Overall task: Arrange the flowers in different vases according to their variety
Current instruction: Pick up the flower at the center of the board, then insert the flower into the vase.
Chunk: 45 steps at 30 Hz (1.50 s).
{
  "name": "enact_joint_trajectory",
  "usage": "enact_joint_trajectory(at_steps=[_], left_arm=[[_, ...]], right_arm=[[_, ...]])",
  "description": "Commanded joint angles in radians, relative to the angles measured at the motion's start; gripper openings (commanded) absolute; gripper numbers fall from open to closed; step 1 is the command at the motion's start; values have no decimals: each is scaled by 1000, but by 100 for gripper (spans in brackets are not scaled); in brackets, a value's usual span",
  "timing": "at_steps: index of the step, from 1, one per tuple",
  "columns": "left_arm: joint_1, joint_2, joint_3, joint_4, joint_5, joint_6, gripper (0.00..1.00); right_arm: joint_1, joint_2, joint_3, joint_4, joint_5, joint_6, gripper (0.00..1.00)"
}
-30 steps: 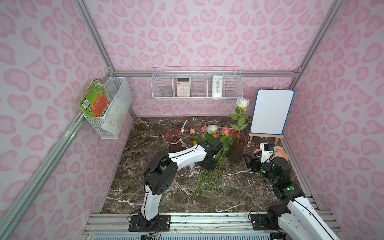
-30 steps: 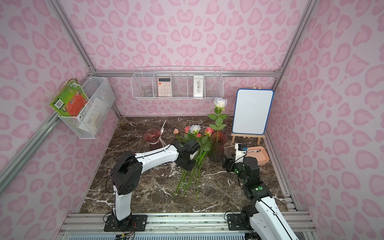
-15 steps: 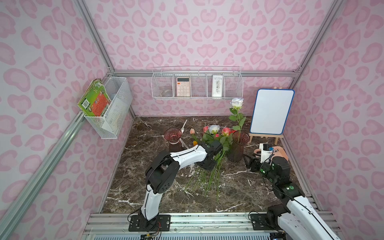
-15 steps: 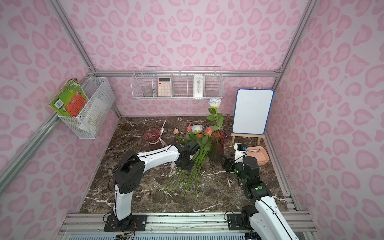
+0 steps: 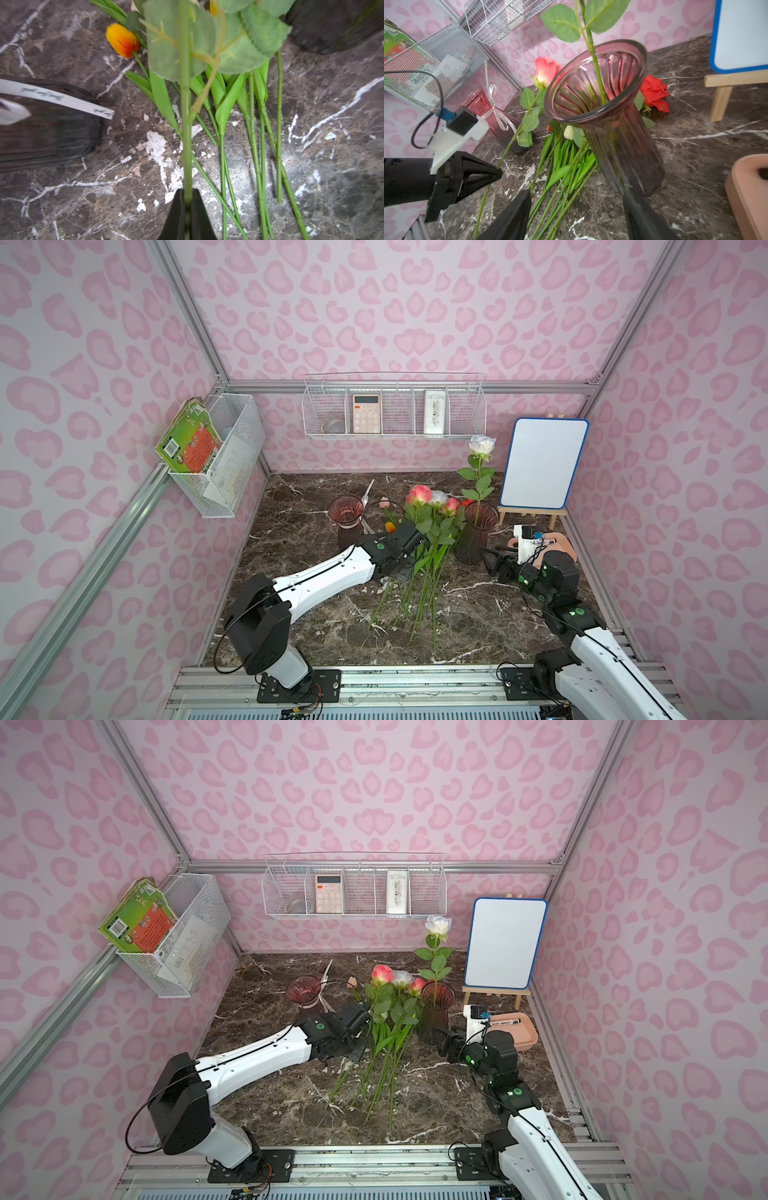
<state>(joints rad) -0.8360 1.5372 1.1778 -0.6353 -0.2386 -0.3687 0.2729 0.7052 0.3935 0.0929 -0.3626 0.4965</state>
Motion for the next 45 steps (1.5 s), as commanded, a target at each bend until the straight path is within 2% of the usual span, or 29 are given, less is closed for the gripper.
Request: enact_joint_trajectory(at_steps=[1,8,13,16,20,23,28,31,38,43,45], left_arm=[[0,-76,-21,42,-7,-22,0],[1,-187,-55,141,78,1,0],[-1,-222,-77,304,269,29,0],[-3,-220,-91,415,400,35,0],[-9,-205,-92,500,512,31,0],[-17,-206,-100,541,558,31,0],[-31,-224,-128,577,601,48,0],[-34,-226,-140,581,605,48,0],[-36,-233,-135,551,549,47,0],[-35,-271,-155,516,450,44,71],[-35,-301,-187,504,392,34,90]], right_arm=[[0,8,-4,58,-70,26,72],[5,6,-25,138,-160,45,72],[48,52,-5,256,-240,88,72],[110,109,35,321,-280,99,70],[191,203,104,396,-313,119,64],[229,266,143,451,-322,142,61],[235,333,176,530,-321,198,54],[237,364,191,576,-348,226,43],[238,379,199,617,-378,241,0],[223,314,263,421,-229,117,0],[201,289,306,332,-156,60,0]])
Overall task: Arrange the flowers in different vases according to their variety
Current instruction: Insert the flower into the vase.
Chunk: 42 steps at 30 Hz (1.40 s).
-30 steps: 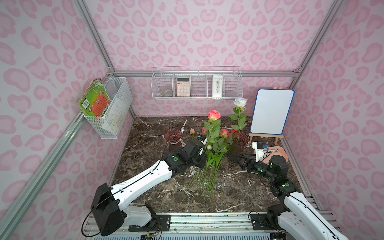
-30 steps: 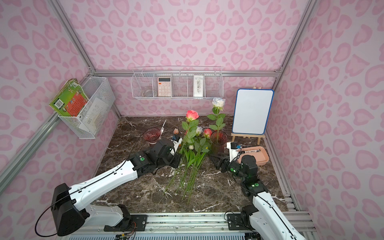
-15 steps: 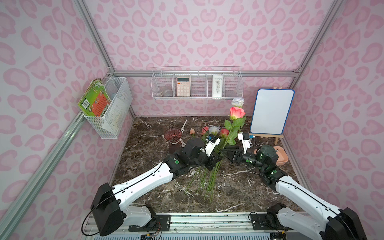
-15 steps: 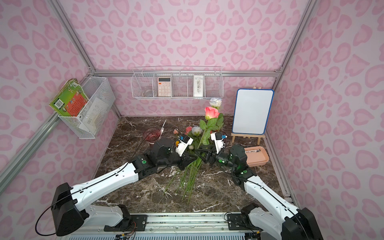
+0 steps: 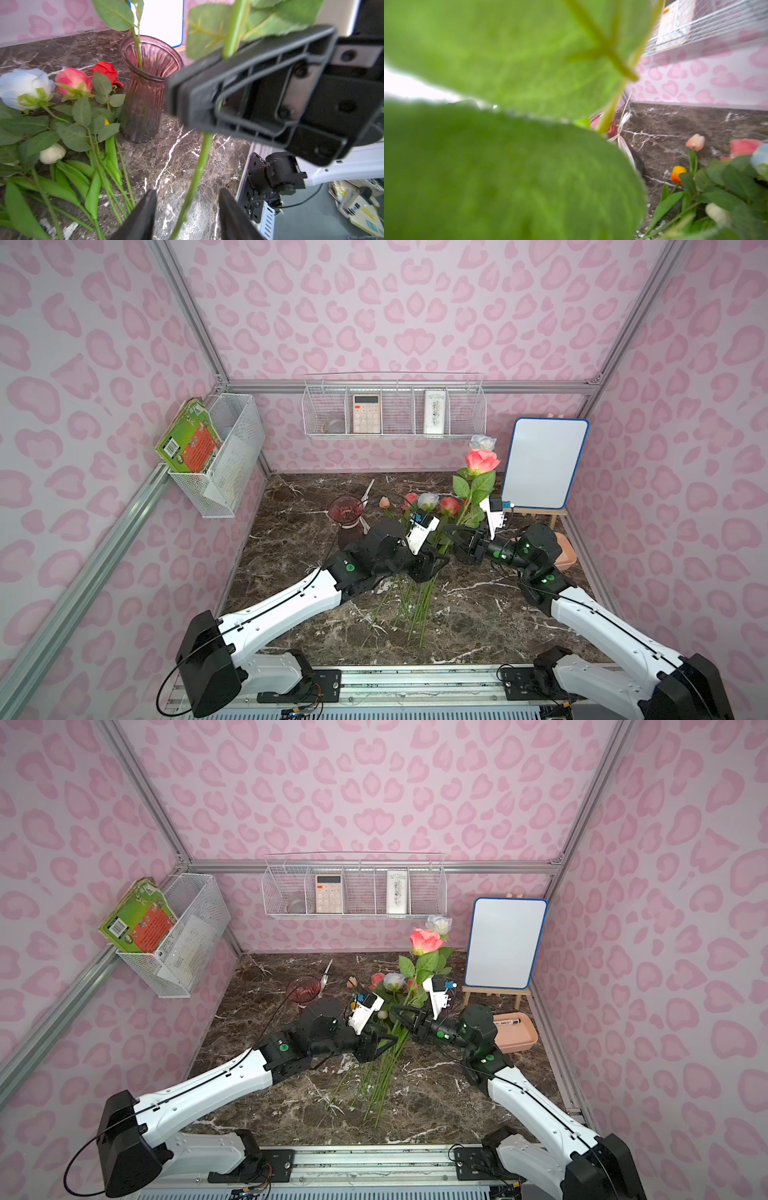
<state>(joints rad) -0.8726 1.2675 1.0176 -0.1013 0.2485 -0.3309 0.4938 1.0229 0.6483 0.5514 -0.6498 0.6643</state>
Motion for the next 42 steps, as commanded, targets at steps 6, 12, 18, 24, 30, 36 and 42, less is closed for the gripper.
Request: enact_joint_trajectory(at_steps=[6,12,18,24,30,36,42], left_arm=[[1,-114,-104,-105,-257,-50,99],[1,-173,-190,-147,-362,-92,99],[1,-198,-233,-145,-400,-103,99],[3,-198,-239,-150,-417,-103,99],[3,-200,-250,-142,-428,-119,98],[3,-206,-248,-158,-452,-126,98],[3,-222,-245,-182,-483,-132,98]], right_arm=[[-155,-60,204,-298,342,-219,0],[-246,-3,347,-323,471,-281,0],[-258,93,410,-301,484,-337,0],[-258,113,416,-289,456,-350,0],[-258,95,466,-323,437,-355,0],[-258,77,482,-343,391,-334,0],[-259,71,460,-371,366,-337,0]])
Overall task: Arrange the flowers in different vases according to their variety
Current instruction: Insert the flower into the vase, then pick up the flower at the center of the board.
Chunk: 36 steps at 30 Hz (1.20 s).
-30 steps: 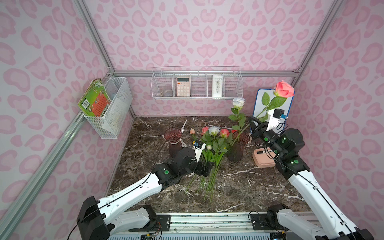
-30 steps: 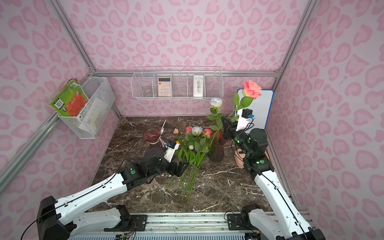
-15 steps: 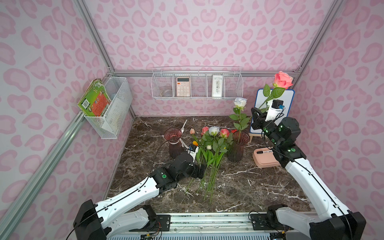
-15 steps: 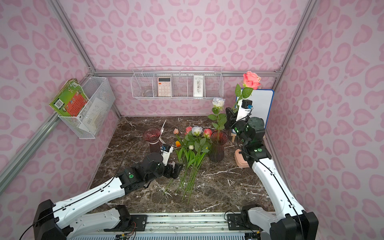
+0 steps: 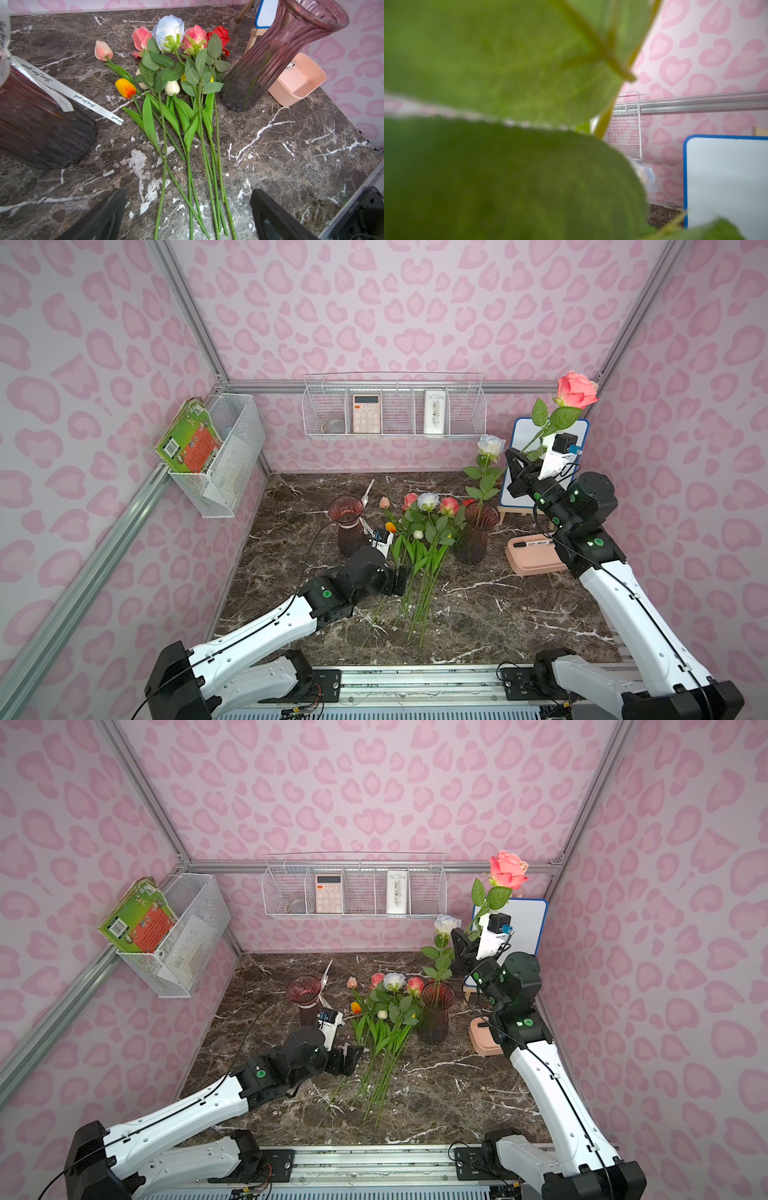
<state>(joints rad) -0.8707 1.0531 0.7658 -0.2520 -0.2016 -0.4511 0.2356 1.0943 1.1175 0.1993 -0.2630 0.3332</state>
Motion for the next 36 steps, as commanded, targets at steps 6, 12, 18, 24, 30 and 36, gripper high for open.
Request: enact_joint_trajectory(at_steps=[6,12,18,24,30,36], left_arm=[[2,16,52,-124,-102,-49,98],[27,83,94,-176,-72,-59,98],[71,222,165,-249,9,-72,89],[90,361,224,-294,54,-53,78],[97,457,258,-340,64,-34,66],[97,524,253,-367,50,-26,60]], right_arm=[[1,40,-64,-75,-19,-41,0],[0,112,-71,-163,-32,-68,0],[2,157,-42,-258,-55,-90,26],[4,120,-36,-343,-19,-93,48],[4,68,-30,-449,15,-89,64],[4,-18,-55,-496,5,-70,81]])
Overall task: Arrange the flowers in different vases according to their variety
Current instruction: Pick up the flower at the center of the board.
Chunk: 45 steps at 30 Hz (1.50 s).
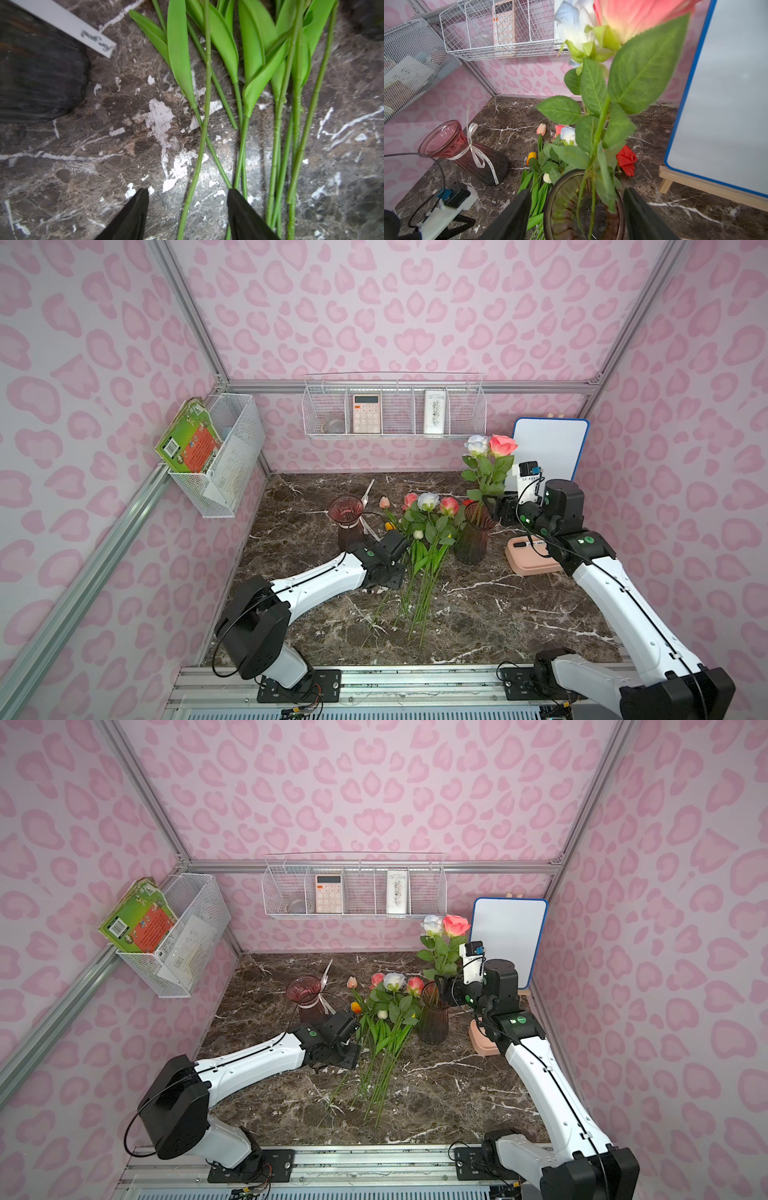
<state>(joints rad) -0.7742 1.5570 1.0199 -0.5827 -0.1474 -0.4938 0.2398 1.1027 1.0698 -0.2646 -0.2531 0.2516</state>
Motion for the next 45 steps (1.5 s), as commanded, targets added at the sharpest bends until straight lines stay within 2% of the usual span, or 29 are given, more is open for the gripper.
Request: enact_joint_trajectory(at_steps=[1,14,21,26,32,37,45], left_arm=[[1,34,1,-35,1,22,58],[0,213,48,-7,83,47,30],[1,196,41,-7,53,54,0],[0,124,46,-26,10,57,0],[-5,-31,48,-3,16,80,0],[-36,-161,40,96,79,117,0],[-91,-324,-34,321,181,149,0]], right_arm=[[0,-40,-13,-37,-13,14,83],[0,-128,-90,-19,-100,39,85],[2,-137,-127,27,-161,69,86],[25,-138,-153,67,-200,97,98],[104,-120,-178,121,-215,119,99],[127,-102,-230,241,-309,196,99],[142,-46,-285,472,-498,331,80]])
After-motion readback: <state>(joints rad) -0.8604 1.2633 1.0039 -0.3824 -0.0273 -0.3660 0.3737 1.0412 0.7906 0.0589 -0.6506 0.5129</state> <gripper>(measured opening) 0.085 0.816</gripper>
